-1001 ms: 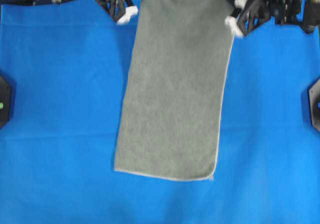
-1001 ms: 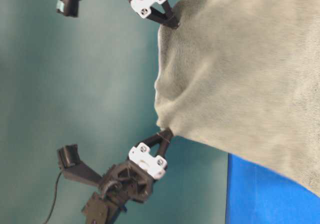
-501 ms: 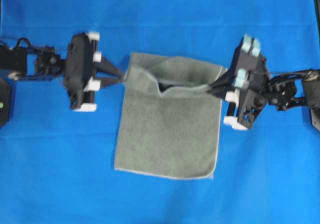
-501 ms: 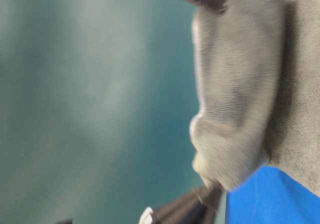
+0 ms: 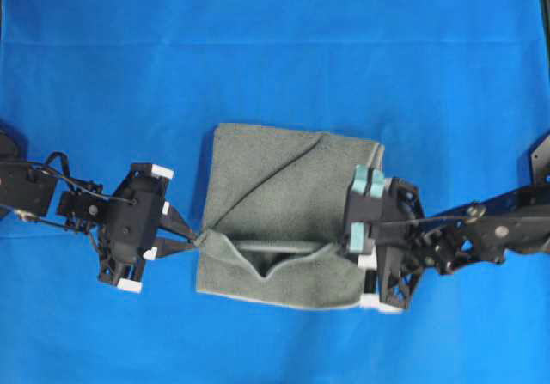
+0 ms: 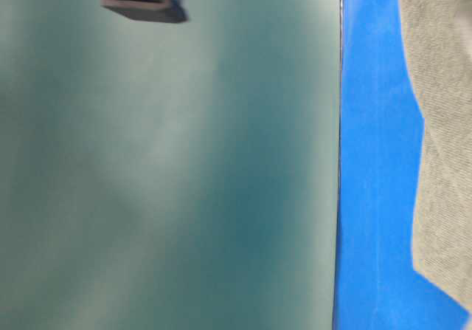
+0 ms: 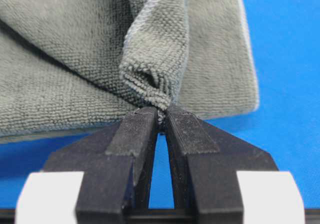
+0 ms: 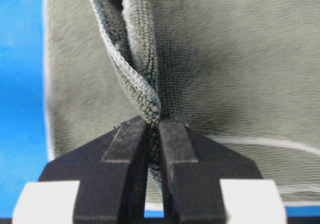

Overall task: Fold a large towel.
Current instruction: 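Fold the top edge down over the bottom half with both grippers, then open both grippers and pull them outward away from the towel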

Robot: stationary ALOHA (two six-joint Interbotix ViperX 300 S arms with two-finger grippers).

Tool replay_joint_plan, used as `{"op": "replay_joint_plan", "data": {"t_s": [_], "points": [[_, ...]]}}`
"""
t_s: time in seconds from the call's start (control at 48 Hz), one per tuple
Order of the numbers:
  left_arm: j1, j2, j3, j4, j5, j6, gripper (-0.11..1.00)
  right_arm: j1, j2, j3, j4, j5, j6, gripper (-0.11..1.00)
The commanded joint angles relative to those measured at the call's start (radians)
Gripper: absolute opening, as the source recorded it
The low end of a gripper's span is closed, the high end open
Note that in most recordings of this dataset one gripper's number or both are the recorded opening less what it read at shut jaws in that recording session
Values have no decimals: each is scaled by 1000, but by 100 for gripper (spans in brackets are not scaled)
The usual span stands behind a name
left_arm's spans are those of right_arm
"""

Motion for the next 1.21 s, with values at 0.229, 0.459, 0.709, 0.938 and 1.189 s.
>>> {"op": "replay_joint_plan", "data": {"t_s": [0.229, 0.459, 0.709, 0.938, 1.189], "points": [[-14, 32, -35, 2, -51, -9, 6, 14, 3, -18, 29, 2, 2, 6], [-21, 28, -43, 2, -40, -32, 9, 20, 3, -26, 34, -3, 2, 19], [-114, -69, -58, 2, 63, -80, 79, 98, -3, -51, 34, 12, 2, 64], [-150, -236, -52, 2, 178, -118, 73, 149, -67, -69, 29, 20, 0, 58], [-149, -518, -64, 15, 242, -78, 72, 149, -253, -64, -83, 140, -2, 58]]}}
